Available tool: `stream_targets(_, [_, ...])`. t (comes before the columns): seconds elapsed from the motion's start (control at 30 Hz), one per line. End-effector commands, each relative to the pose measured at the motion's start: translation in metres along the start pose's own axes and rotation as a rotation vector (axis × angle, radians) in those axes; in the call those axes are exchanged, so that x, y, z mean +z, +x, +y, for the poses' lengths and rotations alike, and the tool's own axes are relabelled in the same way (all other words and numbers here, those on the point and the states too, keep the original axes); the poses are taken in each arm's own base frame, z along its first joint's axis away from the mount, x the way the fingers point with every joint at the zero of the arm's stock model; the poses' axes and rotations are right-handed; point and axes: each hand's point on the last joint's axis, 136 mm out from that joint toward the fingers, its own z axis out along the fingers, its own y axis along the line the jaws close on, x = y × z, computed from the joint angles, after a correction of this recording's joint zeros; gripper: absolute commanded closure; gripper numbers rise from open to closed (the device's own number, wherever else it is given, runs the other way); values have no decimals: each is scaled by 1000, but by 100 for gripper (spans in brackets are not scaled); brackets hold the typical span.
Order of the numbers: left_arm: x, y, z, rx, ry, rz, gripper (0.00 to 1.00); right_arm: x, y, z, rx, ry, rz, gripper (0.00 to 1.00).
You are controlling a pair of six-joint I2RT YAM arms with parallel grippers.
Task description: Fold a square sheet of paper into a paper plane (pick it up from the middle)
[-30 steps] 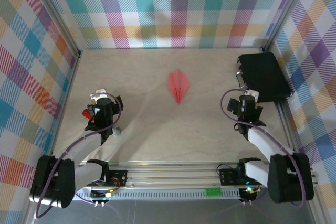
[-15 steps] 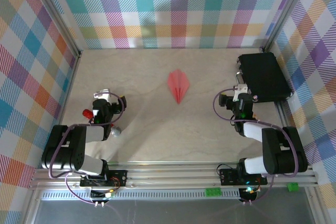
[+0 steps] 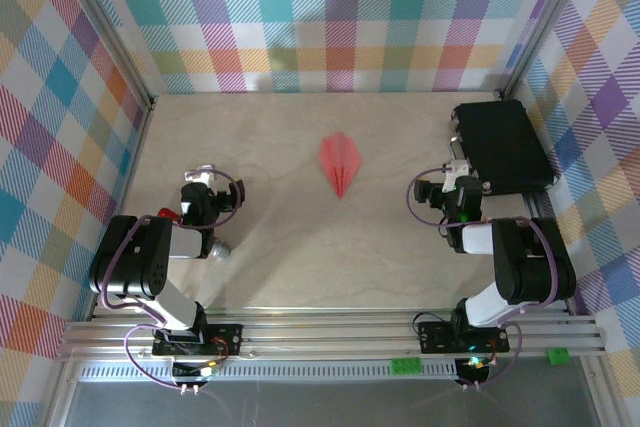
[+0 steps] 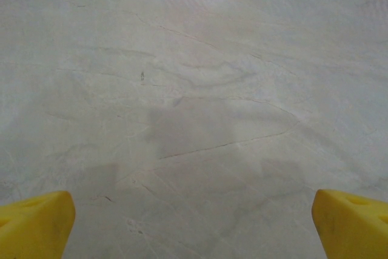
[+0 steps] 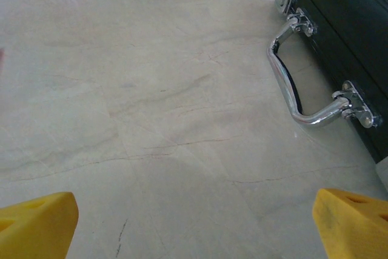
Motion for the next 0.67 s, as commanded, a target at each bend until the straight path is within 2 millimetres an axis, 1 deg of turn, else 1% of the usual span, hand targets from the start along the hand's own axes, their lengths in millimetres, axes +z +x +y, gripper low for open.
stream_targets(0.0, [2, -10, -9, 32, 36, -24, 0, 2, -17, 1, 11, -17, -57, 1])
stream_targets(0.2, [2, -8, -21, 70, 94, -10, 0, 2, -17, 1, 11, -17, -56, 1])
stream_targets(0.57, [4, -7, -20, 64, 91, -1, 0, 2, -17, 1, 11, -16, -57, 1])
stream_targets(0.63, [4, -8, -18, 60, 84, -3, 0, -2, -17, 3, 4, -26, -73, 1])
